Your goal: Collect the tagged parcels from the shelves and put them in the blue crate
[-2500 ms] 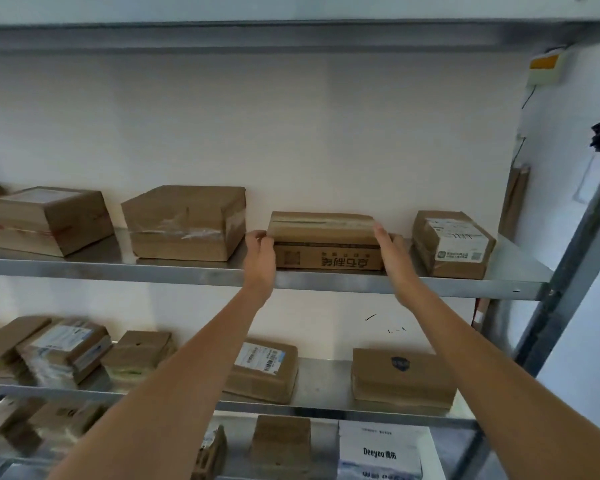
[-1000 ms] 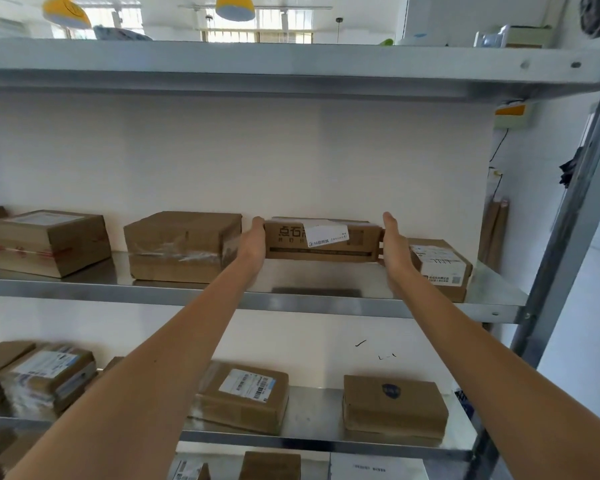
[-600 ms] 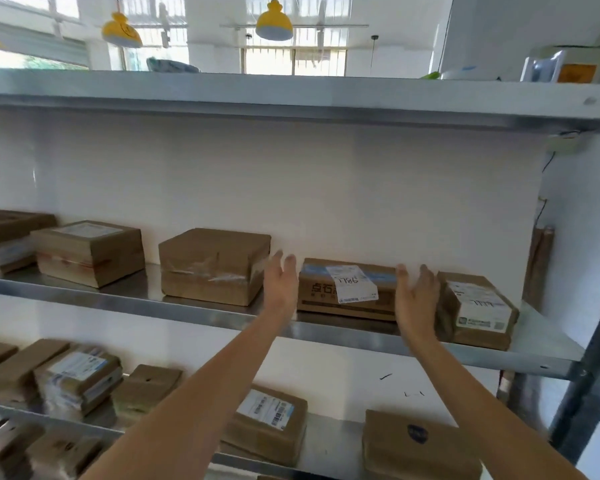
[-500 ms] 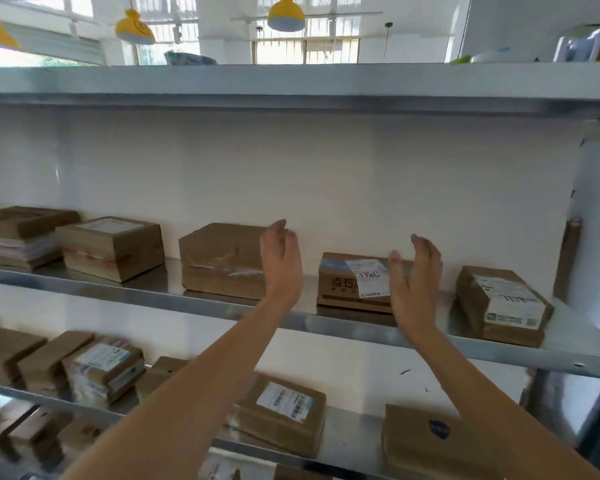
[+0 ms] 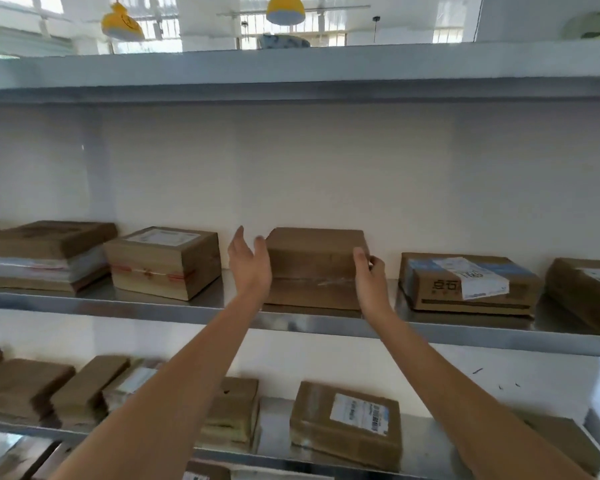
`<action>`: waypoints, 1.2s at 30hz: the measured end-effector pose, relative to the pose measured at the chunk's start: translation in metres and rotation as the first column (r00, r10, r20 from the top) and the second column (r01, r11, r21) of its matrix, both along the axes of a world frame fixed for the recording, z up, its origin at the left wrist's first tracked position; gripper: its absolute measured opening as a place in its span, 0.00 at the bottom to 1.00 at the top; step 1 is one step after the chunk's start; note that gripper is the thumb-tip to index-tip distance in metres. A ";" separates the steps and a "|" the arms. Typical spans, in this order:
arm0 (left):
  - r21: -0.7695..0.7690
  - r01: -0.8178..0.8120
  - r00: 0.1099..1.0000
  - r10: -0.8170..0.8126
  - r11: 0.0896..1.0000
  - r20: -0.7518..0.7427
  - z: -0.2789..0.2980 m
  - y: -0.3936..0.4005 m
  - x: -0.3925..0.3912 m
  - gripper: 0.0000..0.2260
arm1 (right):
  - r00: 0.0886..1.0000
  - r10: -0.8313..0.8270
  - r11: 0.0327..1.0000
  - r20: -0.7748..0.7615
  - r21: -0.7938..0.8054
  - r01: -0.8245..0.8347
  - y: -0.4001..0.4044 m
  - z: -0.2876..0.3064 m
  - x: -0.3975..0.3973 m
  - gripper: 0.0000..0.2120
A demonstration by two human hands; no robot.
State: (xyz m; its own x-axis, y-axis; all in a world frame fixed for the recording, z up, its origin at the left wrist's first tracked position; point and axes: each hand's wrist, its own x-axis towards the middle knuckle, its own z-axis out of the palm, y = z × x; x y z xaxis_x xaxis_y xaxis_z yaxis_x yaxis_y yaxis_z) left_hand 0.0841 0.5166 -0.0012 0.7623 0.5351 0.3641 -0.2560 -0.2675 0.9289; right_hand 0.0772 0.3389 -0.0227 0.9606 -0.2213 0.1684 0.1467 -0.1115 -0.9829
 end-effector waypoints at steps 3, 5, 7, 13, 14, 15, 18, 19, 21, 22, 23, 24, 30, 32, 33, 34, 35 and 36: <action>-0.174 0.158 0.970 -0.186 0.972 -0.155 -0.013 0.014 0.011 0.23 | 0.998 -0.042 0.998 -0.045 0.047 0.044 0.010 -0.007 0.000 0.31; -0.267 0.267 0.912 -0.332 0.926 -0.241 -0.017 0.016 0.013 0.26 | 0.998 -0.040 0.997 -0.056 0.058 0.043 0.012 -0.005 -0.002 0.31; -0.337 0.327 0.865 -0.423 0.883 -0.270 -0.021 0.017 0.015 0.32 | 0.996 -0.059 0.997 -0.069 0.037 0.062 0.013 -0.003 -0.002 0.32; -0.378 0.379 0.876 -0.459 0.845 -0.148 0.001 0.023 0.008 0.23 | 0.996 -0.088 0.987 -0.011 0.134 0.089 0.002 0.010 -0.002 0.20; -0.356 0.402 0.875 -0.469 0.843 -0.122 0.006 0.024 0.006 0.22 | 0.996 -0.094 0.982 0.009 0.163 0.092 -0.001 0.017 -0.005 0.18; -0.338 0.416 0.876 -0.472 0.844 -0.101 0.011 0.024 0.003 0.22 | 0.996 -0.087 0.976 0.025 0.203 0.080 -0.004 0.021 -0.007 0.18; -0.279 0.453 0.870 -0.488 0.847 -0.067 0.019 0.025 0.003 0.24 | 0.998 -0.043 0.954 0.056 0.298 0.024 -0.015 0.025 -0.010 0.23; -0.274 0.456 0.871 -0.488 0.847 -0.056 0.021 0.025 0.003 0.25 | 0.998 -0.032 0.951 0.059 0.310 0.012 -0.016 0.026 -0.011 0.26; -0.281 0.468 0.864 -0.501 0.838 -0.055 0.025 0.023 0.004 0.25 | 0.999 -0.009 0.958 0.050 0.286 -0.005 -0.018 0.031 -0.012 0.30; -0.276 0.479 0.858 -0.510 0.834 -0.054 0.026 0.023 0.004 0.25 | 0.999 -0.003 0.963 0.046 0.268 -0.010 -0.019 0.032 -0.011 0.31; -0.261 0.485 0.856 -0.515 0.834 -0.055 0.028 0.023 0.003 0.25 | 0.999 0.000 0.969 0.045 0.248 -0.011 -0.020 0.034 -0.011 0.31; -0.250 0.490 0.853 -0.518 0.835 -0.057 0.029 0.023 0.002 0.25 | 0.999 0.006 0.972 0.043 0.236 -0.016 -0.019 0.037 -0.012 0.31; -0.388 0.502 0.827 -0.561 0.773 -0.047 0.029 0.021 0.002 0.25 | 0.998 0.004 0.992 0.062 0.123 -0.012 -0.015 0.044 -0.014 0.18; -0.445 0.525 0.792 -0.608 0.725 -0.056 0.027 0.022 0.001 0.29 | 0.995 0.035 0.997 0.091 0.065 -0.041 -0.012 0.061 -0.016 0.15; -0.460 0.526 0.783 -0.618 0.715 -0.066 0.025 0.024 0.002 0.32 | 0.991 0.052 0.999 0.121 0.000 -0.052 -0.012 0.068 -0.016 0.15; -0.476 0.527 0.774 -0.628 0.705 -0.073 0.023 0.026 0.002 0.35 | 0.986 0.042 0.998 0.161 -0.063 -0.033 -0.012 0.074 -0.013 0.17; -0.497 0.530 0.763 -0.642 0.687 -0.072 0.021 0.028 0.002 0.37 | 0.978 0.021 0.996 0.210 -0.092 -0.001 -0.013 0.078 -0.010 0.20; -0.519 0.540 0.751 -0.657 0.663 -0.059 0.019 0.030 0.000 0.35 | 0.965 0.002 0.994 0.261 -0.104 0.026 -0.013 0.080 -0.010 0.22</action>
